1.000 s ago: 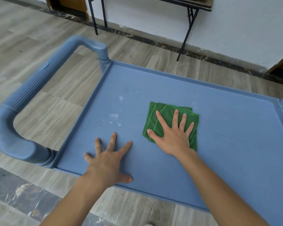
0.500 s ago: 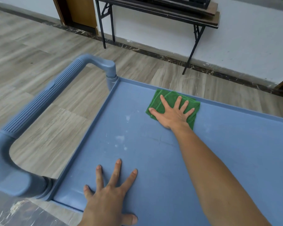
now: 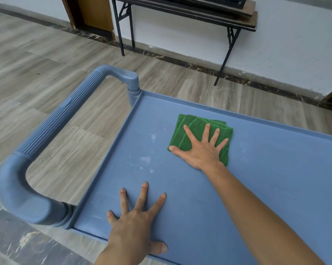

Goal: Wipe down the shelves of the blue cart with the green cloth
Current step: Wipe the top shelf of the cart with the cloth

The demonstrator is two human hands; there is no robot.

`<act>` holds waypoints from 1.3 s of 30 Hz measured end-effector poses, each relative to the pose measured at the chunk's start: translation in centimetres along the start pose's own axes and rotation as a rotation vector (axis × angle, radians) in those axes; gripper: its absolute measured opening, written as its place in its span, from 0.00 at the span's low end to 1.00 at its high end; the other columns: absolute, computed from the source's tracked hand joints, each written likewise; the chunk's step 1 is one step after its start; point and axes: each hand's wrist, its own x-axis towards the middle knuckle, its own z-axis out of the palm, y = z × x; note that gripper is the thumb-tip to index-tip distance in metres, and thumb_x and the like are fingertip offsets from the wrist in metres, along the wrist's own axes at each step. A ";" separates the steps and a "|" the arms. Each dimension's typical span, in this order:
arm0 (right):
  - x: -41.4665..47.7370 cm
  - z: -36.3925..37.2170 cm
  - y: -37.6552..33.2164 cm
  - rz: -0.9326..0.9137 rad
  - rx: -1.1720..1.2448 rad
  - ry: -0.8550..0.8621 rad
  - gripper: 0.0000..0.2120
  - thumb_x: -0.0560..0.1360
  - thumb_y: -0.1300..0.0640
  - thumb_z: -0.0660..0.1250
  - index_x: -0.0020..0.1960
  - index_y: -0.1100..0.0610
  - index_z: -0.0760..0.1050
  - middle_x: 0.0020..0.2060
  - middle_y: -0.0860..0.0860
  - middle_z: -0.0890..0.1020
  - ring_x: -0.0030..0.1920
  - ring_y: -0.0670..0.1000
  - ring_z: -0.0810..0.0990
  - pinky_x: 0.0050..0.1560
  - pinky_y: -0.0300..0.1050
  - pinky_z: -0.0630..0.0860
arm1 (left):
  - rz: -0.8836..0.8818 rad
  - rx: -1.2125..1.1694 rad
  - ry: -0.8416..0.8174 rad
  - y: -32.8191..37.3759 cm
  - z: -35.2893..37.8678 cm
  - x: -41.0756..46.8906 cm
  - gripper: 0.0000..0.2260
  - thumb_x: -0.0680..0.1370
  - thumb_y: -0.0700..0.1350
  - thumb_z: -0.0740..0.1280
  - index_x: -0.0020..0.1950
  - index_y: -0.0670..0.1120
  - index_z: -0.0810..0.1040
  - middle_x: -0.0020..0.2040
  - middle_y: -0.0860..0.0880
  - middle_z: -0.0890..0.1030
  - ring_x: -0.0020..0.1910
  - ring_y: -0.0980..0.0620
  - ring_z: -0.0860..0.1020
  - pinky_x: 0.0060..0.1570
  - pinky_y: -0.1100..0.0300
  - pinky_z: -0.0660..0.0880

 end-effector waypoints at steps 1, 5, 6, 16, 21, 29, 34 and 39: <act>-0.9 0.3 0.0 -0.008 -0.008 -0.004 0.52 0.52 0.08 0.42 0.73 0.22 0.35 0.81 0.56 0.32 0.77 0.67 0.26 0.66 0.76 0.25 | 0.008 0.001 0.001 -0.1 0.0 0.0 0.54 0.65 0.69 0.73 0.64 0.79 0.25 0.74 0.61 0.22 0.75 0.34 0.27 0.71 0.27 0.52; -5.5 1.3 0.3 -0.047 -0.029 0.005 0.51 0.52 0.08 0.43 0.72 0.21 0.33 0.81 0.55 0.33 0.78 0.67 0.28 0.67 0.76 0.26 | 0.051 -0.005 0.046 -0.5 -0.1 -0.2 0.54 0.65 0.70 0.73 0.73 0.73 0.31 0.77 0.60 0.27 0.77 0.34 0.31 0.70 0.27 0.57; -7.0 1.6 0.3 -0.058 -0.034 0.015 0.51 0.53 0.09 0.43 0.72 0.21 0.33 0.81 0.56 0.34 0.78 0.67 0.28 0.67 0.76 0.26 | 0.066 -0.012 0.062 -0.8 -0.2 -0.3 0.54 0.65 0.70 0.73 0.74 0.72 0.33 0.78 0.60 0.29 0.77 0.35 0.33 0.70 0.28 0.58; -23.8 4.5 0.2 -0.201 -0.074 -0.012 0.48 0.60 0.11 0.47 0.76 0.25 0.40 0.82 0.58 0.38 0.79 0.69 0.33 0.71 0.80 0.37 | 0.044 -0.060 0.112 -6.2 -1.9 -0.6 0.53 0.66 0.72 0.71 0.78 0.68 0.38 0.81 0.54 0.33 0.79 0.37 0.35 0.76 0.35 0.52; -27.6 4.9 0.2 -0.188 -0.006 -0.042 0.32 0.71 0.20 0.38 0.74 0.22 0.37 0.80 0.51 0.30 0.77 0.62 0.24 0.72 0.74 0.29 | 0.048 -0.037 0.123 -6.4 -1.3 -0.8 0.52 0.68 0.71 0.71 0.78 0.68 0.37 0.80 0.54 0.31 0.78 0.37 0.34 0.76 0.35 0.51; -24.4 4.8 0.1 -0.031 -0.033 -0.039 0.32 0.72 0.21 0.39 0.72 0.22 0.30 0.77 0.51 0.23 0.74 0.62 0.18 0.70 0.74 0.26 | 0.099 0.148 0.300 -8.5 -3.2 0.3 0.51 0.66 0.79 0.63 0.77 0.69 0.34 0.81 0.49 0.31 0.78 0.35 0.33 0.77 0.38 0.41; -22.8 5.5 -1.0 0.001 -0.063 0.010 0.36 0.67 0.16 0.37 0.72 0.22 0.32 0.79 0.53 0.27 0.76 0.66 0.24 0.71 0.76 0.29 | 0.075 -0.096 0.311 -9.3 -5.9 3.3 0.51 0.59 0.85 0.54 0.76 0.71 0.36 0.80 0.48 0.31 0.79 0.38 0.36 0.77 0.38 0.43; -18.8 5.0 -3.0 0.045 -0.017 0.055 0.36 0.66 0.15 0.39 0.71 0.21 0.31 0.81 0.54 0.31 0.78 0.67 0.28 0.70 0.75 0.27 | 0.085 -0.286 0.393 -9.2 -4.9 4.7 0.47 0.59 0.87 0.42 0.75 0.72 0.34 0.82 0.51 0.35 0.81 0.44 0.39 0.78 0.42 0.52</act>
